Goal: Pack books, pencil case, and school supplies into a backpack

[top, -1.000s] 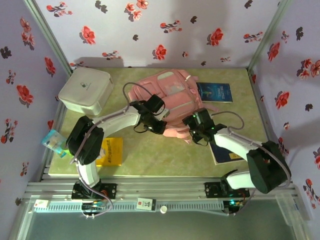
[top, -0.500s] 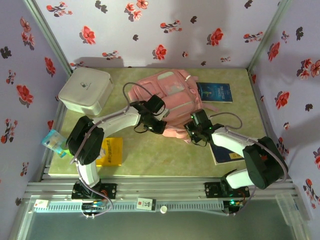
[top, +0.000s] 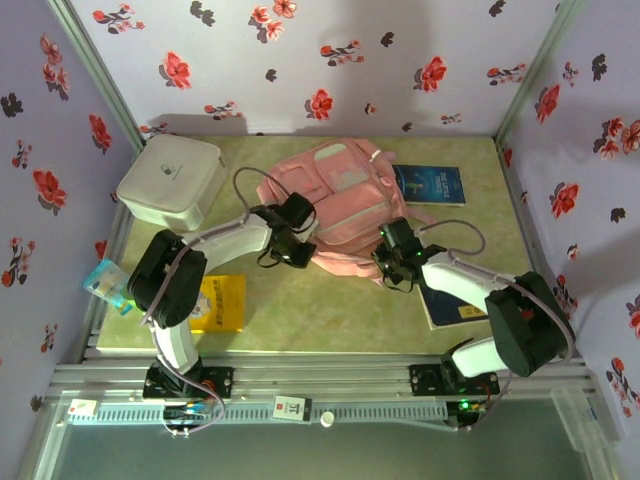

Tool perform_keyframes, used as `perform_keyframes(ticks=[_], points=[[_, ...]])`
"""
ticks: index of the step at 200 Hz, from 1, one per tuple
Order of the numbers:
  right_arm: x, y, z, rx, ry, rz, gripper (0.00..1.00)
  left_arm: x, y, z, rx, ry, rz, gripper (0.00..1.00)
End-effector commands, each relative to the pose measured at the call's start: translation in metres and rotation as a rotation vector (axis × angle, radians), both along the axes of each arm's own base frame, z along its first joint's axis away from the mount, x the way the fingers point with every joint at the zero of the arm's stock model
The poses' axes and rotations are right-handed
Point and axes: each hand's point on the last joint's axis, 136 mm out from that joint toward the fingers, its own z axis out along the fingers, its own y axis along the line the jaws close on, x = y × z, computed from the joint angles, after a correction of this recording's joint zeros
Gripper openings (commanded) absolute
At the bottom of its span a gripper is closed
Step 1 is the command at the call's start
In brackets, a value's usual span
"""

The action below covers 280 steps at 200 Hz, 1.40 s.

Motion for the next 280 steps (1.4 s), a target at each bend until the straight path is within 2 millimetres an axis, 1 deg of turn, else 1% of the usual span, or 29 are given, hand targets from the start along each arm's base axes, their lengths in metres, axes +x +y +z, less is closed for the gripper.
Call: perform_keyframes(ticks=[1, 21, 43, 63, 75, 95, 123, 149, 169, 186, 201, 213, 222, 232, 238, 250, 264, 271, 280], points=[[0.005, -0.025, -0.004, -0.122, -0.002, -0.041, 0.22, 0.021, 0.034, 0.004, 0.092, -0.055, 0.063, 0.0], [0.006, -0.025, -0.004, -0.126, 0.0, -0.034, 0.22, 0.044, 0.054, 0.002, 0.132, -0.083, 0.128, 0.0], [0.007, -0.02, -0.005, -0.109, 0.002, -0.021, 0.22, 0.069, 0.069, 0.0, 0.149, -0.104, 0.188, 0.0], [0.009, -0.013, -0.003, -0.075, -0.006, -0.007, 0.22, 0.089, 0.073, 0.002, 0.14, -0.125, 0.211, 0.0], [0.011, -0.004, -0.001, -0.026, -0.017, 0.005, 0.22, 0.098, 0.074, 0.003, 0.137, -0.134, 0.217, 0.0], [0.015, 0.015, 0.008, 0.066, -0.038, 0.017, 0.23, 0.112, 0.076, 0.005, 0.133, -0.143, 0.232, 0.0], [0.023, 0.042, 0.026, 0.173, -0.091, 0.03, 0.25, 0.127, 0.081, 0.007, 0.132, -0.156, 0.242, 0.0], [0.032, 0.074, 0.041, 0.239, -0.125, 0.069, 0.27, 0.142, 0.089, 0.009, 0.129, -0.165, 0.263, 0.0], [0.04, 0.101, 0.046, 0.272, -0.137, 0.1, 0.29, 0.154, 0.1, 0.012, 0.122, -0.168, 0.31, 0.0], [0.048, 0.121, 0.047, 0.297, -0.142, 0.118, 0.35, 0.163, 0.11, 0.02, 0.109, -0.162, 0.384, 0.09], [0.054, 0.135, 0.049, 0.314, -0.14, 0.122, 0.39, 0.164, 0.113, 0.03, 0.113, -0.168, 0.411, 0.18], [0.059, 0.142, 0.054, 0.315, -0.145, 0.131, 0.42, 0.162, 0.115, 0.039, 0.106, -0.176, 0.424, 0.26], [0.059, 0.143, 0.055, 0.295, -0.145, 0.14, 0.44, 0.159, 0.116, 0.046, 0.1, -0.18, 0.439, 0.32], [0.058, 0.14, 0.057, 0.267, -0.149, 0.146, 0.47, 0.153, 0.119, 0.054, 0.095, -0.182, 0.459, 0.39], [0.057, 0.135, 0.057, 0.241, -0.153, 0.148, 0.49, 0.148, 0.122, 0.058, 0.095, -0.183, 0.476, 0.43], [0.052, 0.123, 0.063, 0.181, -0.169, 0.154, 0.57, 0.138, 0.126, 0.068, 0.08, -0.185, 0.509, 0.48], [0.046, 0.102, 0.068, 0.081, -0.191, 0.161, 0.67, 0.123, 0.131, 0.078, 0.055, -0.183, 0.555, 0.57], [0.043, 0.093, 0.073, 0.037, -0.206, 0.168, 0.72, 0.114, 0.133, 0.079, 0.045, -0.174, 0.574, 0.62], [0.039, 0.081, 0.078, -0.024, -0.222, 0.182, 0.77, 0.1, 0.139, 0.08, 0.039, -0.16, 0.604, 0.66]])
